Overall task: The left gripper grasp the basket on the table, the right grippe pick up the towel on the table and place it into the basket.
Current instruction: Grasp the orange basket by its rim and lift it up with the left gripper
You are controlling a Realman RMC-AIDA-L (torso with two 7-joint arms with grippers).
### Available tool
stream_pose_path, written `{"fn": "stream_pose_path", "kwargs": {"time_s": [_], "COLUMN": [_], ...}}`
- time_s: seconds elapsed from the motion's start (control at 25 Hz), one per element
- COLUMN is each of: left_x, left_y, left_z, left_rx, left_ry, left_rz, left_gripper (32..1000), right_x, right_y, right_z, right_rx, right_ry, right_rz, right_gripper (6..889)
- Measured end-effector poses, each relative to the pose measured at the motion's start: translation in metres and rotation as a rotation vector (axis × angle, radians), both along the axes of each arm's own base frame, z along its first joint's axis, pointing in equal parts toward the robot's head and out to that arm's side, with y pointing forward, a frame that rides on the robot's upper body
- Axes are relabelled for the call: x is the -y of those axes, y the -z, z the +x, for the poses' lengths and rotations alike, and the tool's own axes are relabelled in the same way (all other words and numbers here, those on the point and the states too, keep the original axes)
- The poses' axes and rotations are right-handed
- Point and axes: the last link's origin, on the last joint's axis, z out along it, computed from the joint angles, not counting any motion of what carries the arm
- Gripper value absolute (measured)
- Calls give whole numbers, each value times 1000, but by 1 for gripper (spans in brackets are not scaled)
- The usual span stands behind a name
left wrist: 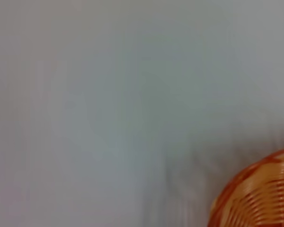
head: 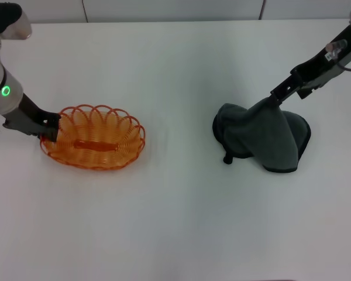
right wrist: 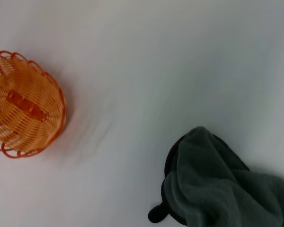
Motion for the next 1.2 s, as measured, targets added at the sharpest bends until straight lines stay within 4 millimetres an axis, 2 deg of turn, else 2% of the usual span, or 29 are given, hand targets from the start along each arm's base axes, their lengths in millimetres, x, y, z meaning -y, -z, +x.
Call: {"fn": "stream_pose_path", "kwargs": {"time_s": [0.48,1.2], "left_x": [3,4], "left_y": [-7,-32], "left_z": [8,17], "left_rx": [185,529], "left_ry": [1,14], "left_rz": [-21,56], "left_gripper": [101,89], "right_x": [0,0], "right_y": [0,-1], "right_z": [1,1], "right_rx": [-5,-9], "right_ry": [3,4], "right_rz": [3,6], "right_gripper": [862,861]}}
